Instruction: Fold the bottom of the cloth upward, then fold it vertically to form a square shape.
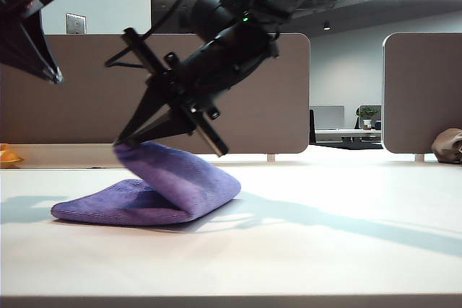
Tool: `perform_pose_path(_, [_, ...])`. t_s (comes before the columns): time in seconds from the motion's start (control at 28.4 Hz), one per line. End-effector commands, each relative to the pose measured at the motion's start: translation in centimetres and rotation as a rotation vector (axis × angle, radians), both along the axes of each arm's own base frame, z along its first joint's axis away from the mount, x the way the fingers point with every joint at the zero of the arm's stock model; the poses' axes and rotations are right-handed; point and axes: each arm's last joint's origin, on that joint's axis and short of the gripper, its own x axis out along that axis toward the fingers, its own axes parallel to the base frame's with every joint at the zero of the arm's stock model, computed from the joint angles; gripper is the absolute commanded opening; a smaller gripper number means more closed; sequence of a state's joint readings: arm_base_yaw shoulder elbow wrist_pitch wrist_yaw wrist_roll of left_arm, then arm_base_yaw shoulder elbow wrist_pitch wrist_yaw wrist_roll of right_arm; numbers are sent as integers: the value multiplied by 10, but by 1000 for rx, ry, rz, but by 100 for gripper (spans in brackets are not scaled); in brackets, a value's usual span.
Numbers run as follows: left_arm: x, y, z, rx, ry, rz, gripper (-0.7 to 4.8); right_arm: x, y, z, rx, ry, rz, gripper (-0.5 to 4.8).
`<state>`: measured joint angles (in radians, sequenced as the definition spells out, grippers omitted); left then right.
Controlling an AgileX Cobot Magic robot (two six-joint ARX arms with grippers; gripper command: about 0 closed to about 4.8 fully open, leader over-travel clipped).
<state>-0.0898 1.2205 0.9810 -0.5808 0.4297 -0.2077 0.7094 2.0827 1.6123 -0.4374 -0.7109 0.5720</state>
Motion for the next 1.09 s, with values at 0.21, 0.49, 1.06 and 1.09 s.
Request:
perform_pose_path(0.21, [-7,1,12,-8,-58,5,-6,-7,24,7,64,-19,19,-5])
perform_pose_path(0.49, [-18,2,23,-21,-106,9,-6,-3,28,12,121,-26,-17,-5])
perform_pose_path(1.06, [-31,3,33,-39,-131,22,-6,3,37,3,198,7,-4,31])
perform_pose_path(1.09, [-31,3,33,-39,-129,22,-6,3,37,1,198,19,-1,88])
